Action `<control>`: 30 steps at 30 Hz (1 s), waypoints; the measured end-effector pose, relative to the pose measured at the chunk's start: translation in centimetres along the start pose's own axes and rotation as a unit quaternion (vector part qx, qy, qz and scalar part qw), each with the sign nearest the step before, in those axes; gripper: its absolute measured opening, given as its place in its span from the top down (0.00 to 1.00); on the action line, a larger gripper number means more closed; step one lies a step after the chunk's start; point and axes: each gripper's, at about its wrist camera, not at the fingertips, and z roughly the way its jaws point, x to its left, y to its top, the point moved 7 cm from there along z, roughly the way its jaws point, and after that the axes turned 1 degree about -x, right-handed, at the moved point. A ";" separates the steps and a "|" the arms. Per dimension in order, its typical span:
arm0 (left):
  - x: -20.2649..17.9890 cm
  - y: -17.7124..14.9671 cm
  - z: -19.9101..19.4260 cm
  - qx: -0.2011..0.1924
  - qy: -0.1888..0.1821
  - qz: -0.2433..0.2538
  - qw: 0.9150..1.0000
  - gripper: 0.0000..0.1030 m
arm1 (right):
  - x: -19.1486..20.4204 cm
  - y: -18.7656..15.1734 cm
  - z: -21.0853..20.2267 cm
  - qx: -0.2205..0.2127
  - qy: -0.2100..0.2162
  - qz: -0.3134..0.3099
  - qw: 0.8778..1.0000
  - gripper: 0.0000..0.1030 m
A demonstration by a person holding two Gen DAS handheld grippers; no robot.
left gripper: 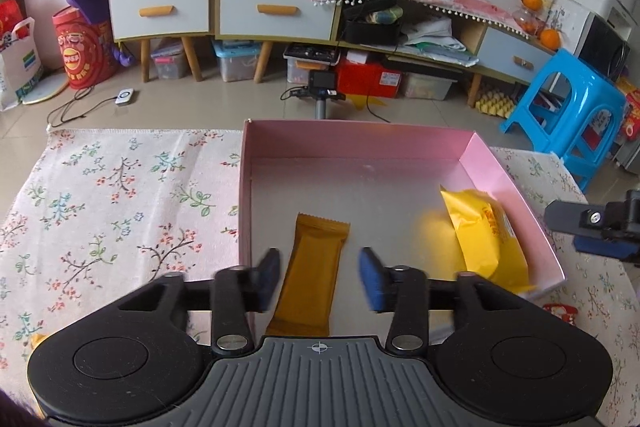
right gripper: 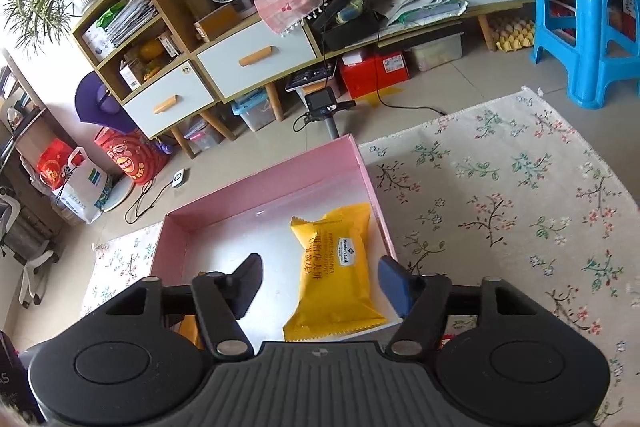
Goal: Organize snacks
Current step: 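Lower the gold snack and yellow bag into the pink box, opening both tools, then grasp a white snack packet with the left tool while the right tool grasps another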
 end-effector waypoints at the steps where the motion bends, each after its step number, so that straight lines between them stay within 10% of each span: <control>1: 0.0 -0.1 -0.2 0.000 0.001 0.002 1.000 0.45 | 0.1 0.0 -0.3 0.000 0.000 -0.005 1.000 0.39; 15: -0.4 -2.3 -4.0 0.029 -0.009 0.030 0.999 0.11 | 0.8 -1.3 -4.1 0.002 0.003 -0.077 0.997 0.15; 30: 0.2 -6.8 -6.5 0.060 -0.034 0.042 0.997 0.07 | 0.6 -5.9 -6.1 0.010 0.004 -0.154 0.988 0.12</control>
